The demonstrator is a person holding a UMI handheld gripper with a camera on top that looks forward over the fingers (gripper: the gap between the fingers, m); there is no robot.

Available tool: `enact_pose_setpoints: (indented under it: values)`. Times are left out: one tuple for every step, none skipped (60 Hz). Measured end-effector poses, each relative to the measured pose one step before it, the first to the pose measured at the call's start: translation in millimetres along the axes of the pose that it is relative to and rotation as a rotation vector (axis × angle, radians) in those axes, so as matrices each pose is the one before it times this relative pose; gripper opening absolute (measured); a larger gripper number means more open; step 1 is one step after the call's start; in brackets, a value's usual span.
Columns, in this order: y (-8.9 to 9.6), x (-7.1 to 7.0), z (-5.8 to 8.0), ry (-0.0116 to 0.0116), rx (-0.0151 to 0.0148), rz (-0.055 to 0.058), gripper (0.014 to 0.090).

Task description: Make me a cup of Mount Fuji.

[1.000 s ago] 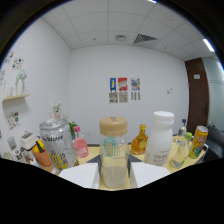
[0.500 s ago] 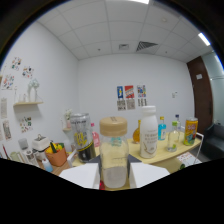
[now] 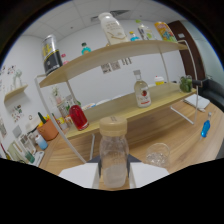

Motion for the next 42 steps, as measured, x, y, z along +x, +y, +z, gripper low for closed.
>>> enact_pose_setpoints:
  values:
    - [2.62, 1.59, 1.46, -0.00271, -0.00503, 0.0352, 0.0398]
    - [1.83, 1.54, 1.02, -0.00389, -0.00337, 0.0369, 0.0397]
    - [1.67, 0.95, 1.06, -0.00652, -0.00278, 0.0392, 0.0397]
    - [1.32, -0.14, 0.69, -0.00549, -0.00583, 0.0375, 0.0396]
    - [1.69, 0.35, 0.76, -0.00869, -0.00206, 0.0371, 0.0394]
    - [0.32, 1.16, 1.71, -0.00784, -0.00093, 0.0327, 0.0394]
    - [0.64, -0.13, 0.80, -0.01025, -0.00077, 0.0374, 0.0394]
    - [0.21, -0.24, 0.57, -0.01125, -0.00060, 0.0392, 0.0393]
    - [0.09, -0.37, 0.61, -0.01146, -0.00060, 0.0403, 0.0393]
    - [0.16, -0.55, 0.66, -0.01142, -0.00170, 0.0408, 0.0395]
    - [0.14, -0.71, 0.54, -0.01142, -0.00306, 0.0425, 0.0394]
    - [-0.15, -0.15, 0.44, -0.01058, -0.00171, 0.0445, 0.0396]
    - [-0.63, -1.31, -1.01, -0.00793, -0.00447, 0.0466, 0.0396]
    - [-0.24, -0.81, 0.98, -0.01433, -0.00079, 0.0481, 0.0397]
    - [-0.04, -1.16, 0.89, -0.01457, -0.00150, 0.0482, 0.0398]
    - [-0.75, -0.57, 0.00, -0.01060, -0.00159, 0.0450, 0.0398]
    - [-1.42, -0.33, 0.11, -0.01252, 0.00275, 0.0453, 0.0397]
    - [-1.86, -0.38, 0.19, -0.01256, 0.00429, 0.0449, 0.0398]
    - [-1.06, -0.61, 0.35, -0.01397, 0.00173, 0.0456, 0.0397]
    - [-0.34, -1.20, 0.46, -0.01503, -0.00343, 0.0469, 0.0395]
    - [-0.43, -1.03, 0.44, -0.01364, -0.00383, 0.0457, 0.0395]
    - [-1.33, -0.49, 0.11, -0.01038, 0.00086, 0.0420, 0.0396]
    - [-2.00, -2.00, -0.83, -0.00792, 0.00328, 0.0400, 0.0396]
    - [-1.37, -0.61, 0.50, -0.01076, 0.00553, 0.0365, 0.0396]
    - [-0.51, -0.50, 1.14, -0.01094, -0.00162, 0.0387, 0.0396]
    - [0.30, -0.85, 0.65, -0.01102, -0.00486, 0.0421, 0.0396]
    - [-0.41, -0.75, 0.19, -0.00984, -0.00268, 0.0427, 0.0394]
    - [-1.46, -1.37, -0.15, -0.01009, 0.00226, 0.0400, 0.0394]
    - [-1.51, -1.75, -0.32, -0.01231, 0.00464, 0.0354, 0.0395]
    - [-1.00, -2.25, 0.10, -0.01409, 0.00238, 0.0325, 0.0395]
    - [0.06, -2.15, 0.22, -0.01441, -0.00255, 0.0308, 0.0394]
    - [0.81, -1.64, 0.30, -0.01247, -0.00597, 0.0309, 0.0394]
    - [0.25, -1.15, -1.15, -0.00894, -0.00675, 0.0323, 0.0394]
    - [-0.55, -0.86, 0.56, -0.00934, -0.00066, 0.0307, 0.0396]
    - [-0.71, 0.46, 0.43, -0.00555, 0.00501, 0.0158, 0.0395]
    - [0.02, -1.01, 0.22, -0.00964, 0.00005, 0.0182, 0.0394]
    - [0.56, -1.61, 0.13, -0.01048, -0.00362, 0.0170, 0.0395]
    - [0.67, -1.17, 0.22, -0.00870, -0.00474, 0.0153, 0.0394]
    - [-0.18, -0.35, 0.33, -0.00535, -0.00156, 0.0134, 0.0394]
    - [-0.64, -0.23, 0.19, -0.00344, 0.00099, 0.0126, 0.0396]
    - [-0.28, -0.20, 0.21, -0.00427, 0.00031, 0.0125, 0.0395]
    - [0.56, -2.12, -0.31, -0.00688, -0.00380, 0.0184, 0.0394]
